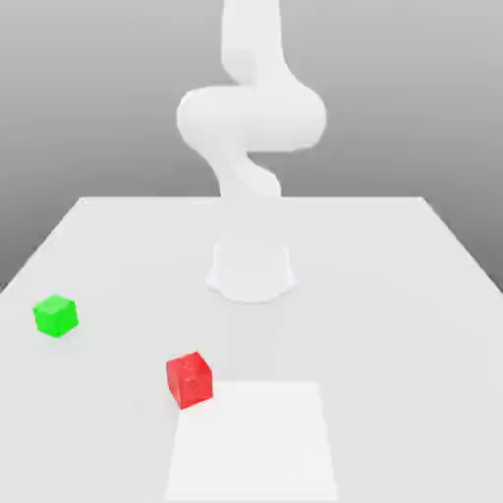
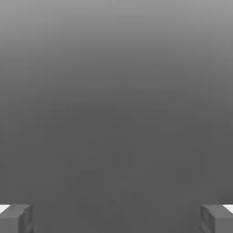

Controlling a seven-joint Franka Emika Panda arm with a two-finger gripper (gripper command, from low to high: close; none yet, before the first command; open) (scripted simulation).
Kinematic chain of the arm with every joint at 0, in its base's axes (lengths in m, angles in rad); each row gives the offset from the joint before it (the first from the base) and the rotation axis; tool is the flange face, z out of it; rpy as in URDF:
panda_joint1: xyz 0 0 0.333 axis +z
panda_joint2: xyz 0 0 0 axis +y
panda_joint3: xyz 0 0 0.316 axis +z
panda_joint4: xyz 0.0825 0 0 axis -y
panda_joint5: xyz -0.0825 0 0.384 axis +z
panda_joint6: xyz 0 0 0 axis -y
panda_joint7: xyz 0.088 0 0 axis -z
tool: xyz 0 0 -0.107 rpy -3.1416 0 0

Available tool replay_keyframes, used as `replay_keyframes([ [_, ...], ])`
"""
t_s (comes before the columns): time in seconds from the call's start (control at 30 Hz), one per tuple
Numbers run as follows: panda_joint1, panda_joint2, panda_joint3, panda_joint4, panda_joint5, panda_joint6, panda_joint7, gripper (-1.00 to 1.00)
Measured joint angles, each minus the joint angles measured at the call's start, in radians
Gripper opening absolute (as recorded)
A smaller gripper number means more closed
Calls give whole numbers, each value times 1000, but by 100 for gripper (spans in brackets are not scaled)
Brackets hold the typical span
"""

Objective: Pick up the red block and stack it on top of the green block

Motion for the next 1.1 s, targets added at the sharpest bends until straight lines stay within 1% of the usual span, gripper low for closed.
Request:
replay_keyframes([
  [0.4,-193,376,50,-365,26,288,415,0],
  [0.5,-244,487,61,-466,23,371,543,0],
  [0.57,-269,595,56,-522,12,450,630,0],
  [0.7,-291,792,45,-534,-23,608,702,0],
  [0.8,-267,904,17,-521,-49,703,723,0],
  [0.83,-262,923,12,-519,-51,719,726,-100],
  [1.03,-260,932,10,-517,-55,729,729,-100],
  [1.1,-267,894,18,-523,-48,695,724,-100],
])
